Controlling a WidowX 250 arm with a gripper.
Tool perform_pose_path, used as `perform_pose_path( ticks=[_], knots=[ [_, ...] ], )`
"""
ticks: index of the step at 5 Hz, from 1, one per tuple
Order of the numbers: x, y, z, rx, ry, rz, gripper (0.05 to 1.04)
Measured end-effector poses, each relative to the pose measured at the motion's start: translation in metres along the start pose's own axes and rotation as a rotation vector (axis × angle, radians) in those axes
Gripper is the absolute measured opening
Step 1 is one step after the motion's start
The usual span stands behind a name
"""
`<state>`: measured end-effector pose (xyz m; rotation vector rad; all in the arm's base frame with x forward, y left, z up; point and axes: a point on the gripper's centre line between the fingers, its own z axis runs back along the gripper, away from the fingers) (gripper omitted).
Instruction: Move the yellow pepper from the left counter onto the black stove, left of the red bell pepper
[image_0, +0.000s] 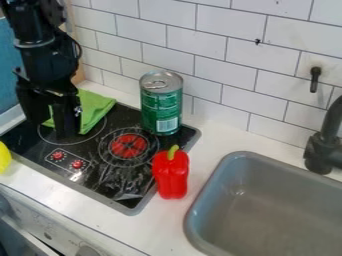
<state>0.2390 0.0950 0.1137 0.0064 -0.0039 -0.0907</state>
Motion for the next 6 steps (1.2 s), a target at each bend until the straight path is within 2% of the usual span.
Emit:
perform_pose_path(
  ticks=[1,2,3,4,5,6],
  knots=[
    [-0.002,-0.001,-0.006,-0.010,0.019,0.001,1.001],
    [-0.011,0.014,-0.007,-0.004,-0.007,0.146,1.001],
    [-0.024,0.034,-0.004,0.036,-0.027,0.237,1.001],
    [-0.043,0.056,-0.011,0.039,-0.035,0.366,1.001],
    [-0.044,0.061,-0.026,0.006,0.023,0.427,1.001],
    [-0.048,0.070,-0.022,0.052,0.033,0.525,1.001]
  ],
)
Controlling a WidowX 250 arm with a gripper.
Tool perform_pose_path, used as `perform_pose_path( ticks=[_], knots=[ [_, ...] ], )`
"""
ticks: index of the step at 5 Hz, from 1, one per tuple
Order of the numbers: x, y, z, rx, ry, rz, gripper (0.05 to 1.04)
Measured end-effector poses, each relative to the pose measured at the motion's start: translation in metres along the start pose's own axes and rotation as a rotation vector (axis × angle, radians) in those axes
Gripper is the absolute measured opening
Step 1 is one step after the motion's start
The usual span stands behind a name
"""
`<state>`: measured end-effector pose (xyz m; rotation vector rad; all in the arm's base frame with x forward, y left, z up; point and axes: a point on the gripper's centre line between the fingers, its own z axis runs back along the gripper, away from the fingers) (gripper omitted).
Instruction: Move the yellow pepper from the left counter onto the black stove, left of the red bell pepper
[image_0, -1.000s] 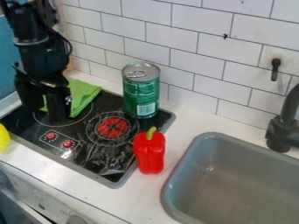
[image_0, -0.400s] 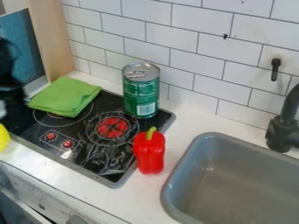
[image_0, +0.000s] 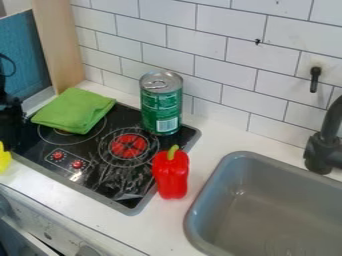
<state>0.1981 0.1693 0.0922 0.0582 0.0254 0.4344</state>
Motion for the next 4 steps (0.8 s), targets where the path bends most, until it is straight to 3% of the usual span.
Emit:
perform_pose_path(
  ticks=[1,2,3,4],
  knots=[
    [0.010,0.013,-0.002,-0.011,-0.024,0.098,1.001],
    [0.017,0.022,-0.011,0.030,0.029,0.214,1.001],
    [0.020,0.029,-0.015,0.068,0.016,0.291,1.001],
    [0.026,0.029,-0.025,0.060,0.003,0.330,1.001]
  ],
)
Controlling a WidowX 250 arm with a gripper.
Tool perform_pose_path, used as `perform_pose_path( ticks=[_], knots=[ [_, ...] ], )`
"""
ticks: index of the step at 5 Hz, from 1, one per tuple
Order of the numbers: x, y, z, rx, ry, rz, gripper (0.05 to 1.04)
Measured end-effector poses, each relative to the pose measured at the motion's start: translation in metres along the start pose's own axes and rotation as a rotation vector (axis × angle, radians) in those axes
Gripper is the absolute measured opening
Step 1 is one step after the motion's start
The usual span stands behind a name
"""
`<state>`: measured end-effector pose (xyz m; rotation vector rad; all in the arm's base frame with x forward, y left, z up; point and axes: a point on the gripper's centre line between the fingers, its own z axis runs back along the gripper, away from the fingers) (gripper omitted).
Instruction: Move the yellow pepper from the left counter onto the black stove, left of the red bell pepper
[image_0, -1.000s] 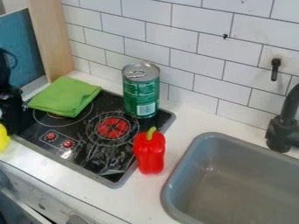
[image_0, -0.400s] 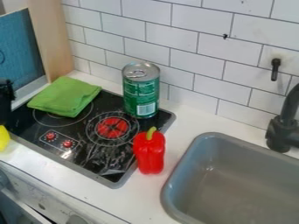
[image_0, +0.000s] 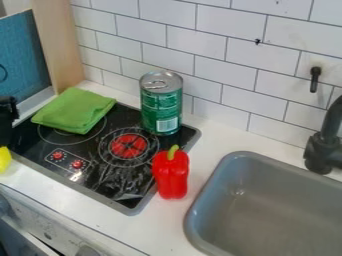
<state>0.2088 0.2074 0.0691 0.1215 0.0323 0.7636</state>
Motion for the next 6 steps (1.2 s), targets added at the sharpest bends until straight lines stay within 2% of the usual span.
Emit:
perform_pose_path(
  ticks=[2,3,5,6],
  knots=[
    [0.002,-0.010,-0.025,-0.039,0.007,0.014,1.001],
    [-0.001,-0.009,-0.038,0.011,0.042,0.012,1.001],
    [-0.004,-0.008,-0.038,0.039,0.060,-0.016,0.823],
    [-0.007,-0.009,-0.021,0.021,0.017,-0.030,0.822]
  ],
)
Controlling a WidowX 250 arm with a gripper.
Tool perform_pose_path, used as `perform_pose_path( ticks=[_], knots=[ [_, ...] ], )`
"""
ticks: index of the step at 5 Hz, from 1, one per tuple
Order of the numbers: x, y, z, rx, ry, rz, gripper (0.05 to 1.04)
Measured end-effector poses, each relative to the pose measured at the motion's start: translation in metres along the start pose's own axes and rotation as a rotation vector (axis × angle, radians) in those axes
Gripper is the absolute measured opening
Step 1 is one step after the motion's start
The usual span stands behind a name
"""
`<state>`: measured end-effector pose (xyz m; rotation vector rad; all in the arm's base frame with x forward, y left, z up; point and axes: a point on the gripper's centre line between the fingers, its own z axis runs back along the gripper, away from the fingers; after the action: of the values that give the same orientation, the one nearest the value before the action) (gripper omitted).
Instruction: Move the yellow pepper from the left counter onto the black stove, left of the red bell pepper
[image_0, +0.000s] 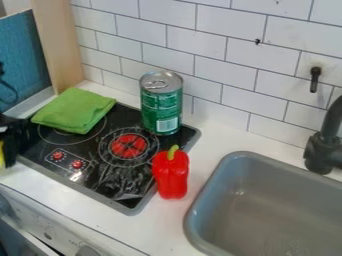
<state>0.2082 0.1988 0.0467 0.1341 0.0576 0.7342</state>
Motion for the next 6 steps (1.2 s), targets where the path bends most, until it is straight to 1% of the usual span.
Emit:
perform_pose_path(
  ticks=[1,2,3,4,5,6],
  knots=[
    [0.000,-0.015,0.024,-0.031,-0.088,-0.062,0.822],
    [-0.003,-0.038,0.055,-0.069,-0.177,-0.157,0.822],
    [-0.016,-0.067,0.060,-0.117,-0.191,-0.282,0.822],
    [-0.029,-0.106,0.062,-0.173,-0.186,-0.443,0.822],
    [-0.037,-0.119,0.060,-0.195,-0.173,-0.489,0.822],
    [-0.041,-0.130,0.049,-0.237,-0.135,-0.541,0.822]
  ],
)
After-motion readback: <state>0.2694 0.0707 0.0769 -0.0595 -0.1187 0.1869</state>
